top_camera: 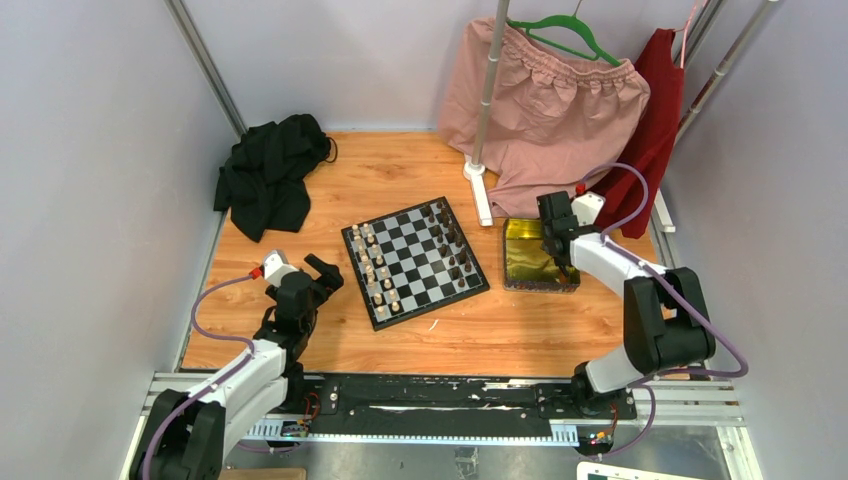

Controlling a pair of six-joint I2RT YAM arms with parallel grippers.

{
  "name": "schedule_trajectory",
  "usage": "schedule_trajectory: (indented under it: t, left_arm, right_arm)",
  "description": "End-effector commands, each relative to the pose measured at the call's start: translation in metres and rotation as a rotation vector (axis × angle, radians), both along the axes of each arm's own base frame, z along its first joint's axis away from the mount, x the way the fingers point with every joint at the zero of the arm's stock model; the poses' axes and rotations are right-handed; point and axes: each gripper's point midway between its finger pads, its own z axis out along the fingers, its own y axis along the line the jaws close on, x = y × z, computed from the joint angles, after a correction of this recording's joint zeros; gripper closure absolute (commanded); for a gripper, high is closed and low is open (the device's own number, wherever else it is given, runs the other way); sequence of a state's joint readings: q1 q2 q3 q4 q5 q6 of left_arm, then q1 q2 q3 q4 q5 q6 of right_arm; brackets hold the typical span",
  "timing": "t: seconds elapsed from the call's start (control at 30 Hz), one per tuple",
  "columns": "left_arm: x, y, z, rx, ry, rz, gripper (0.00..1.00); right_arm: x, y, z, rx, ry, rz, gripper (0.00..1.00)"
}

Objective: Set up the chess pieces on the board
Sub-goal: Pick up the chess piece from the storage box.

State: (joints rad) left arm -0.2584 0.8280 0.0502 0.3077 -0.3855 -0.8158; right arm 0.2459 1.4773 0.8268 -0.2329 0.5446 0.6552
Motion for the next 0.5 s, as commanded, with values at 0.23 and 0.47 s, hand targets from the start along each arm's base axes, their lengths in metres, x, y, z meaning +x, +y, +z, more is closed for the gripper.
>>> schedule_trajectory:
  t: [0.23, 0.47]
  left_arm:
    - [0.005, -0.001, 0.005, -0.008, -0.016, 0.003, 0.00]
    - [0.006, -0.001, 0.005, -0.008, -0.014, 0.002, 0.00]
  right_arm:
    - [0.002, -0.011, -0.016, 0.011, 0.023, -0.041, 0.59]
    - [0.005, -0.014, -0.022, 0.009, 0.034, -0.044, 0.64]
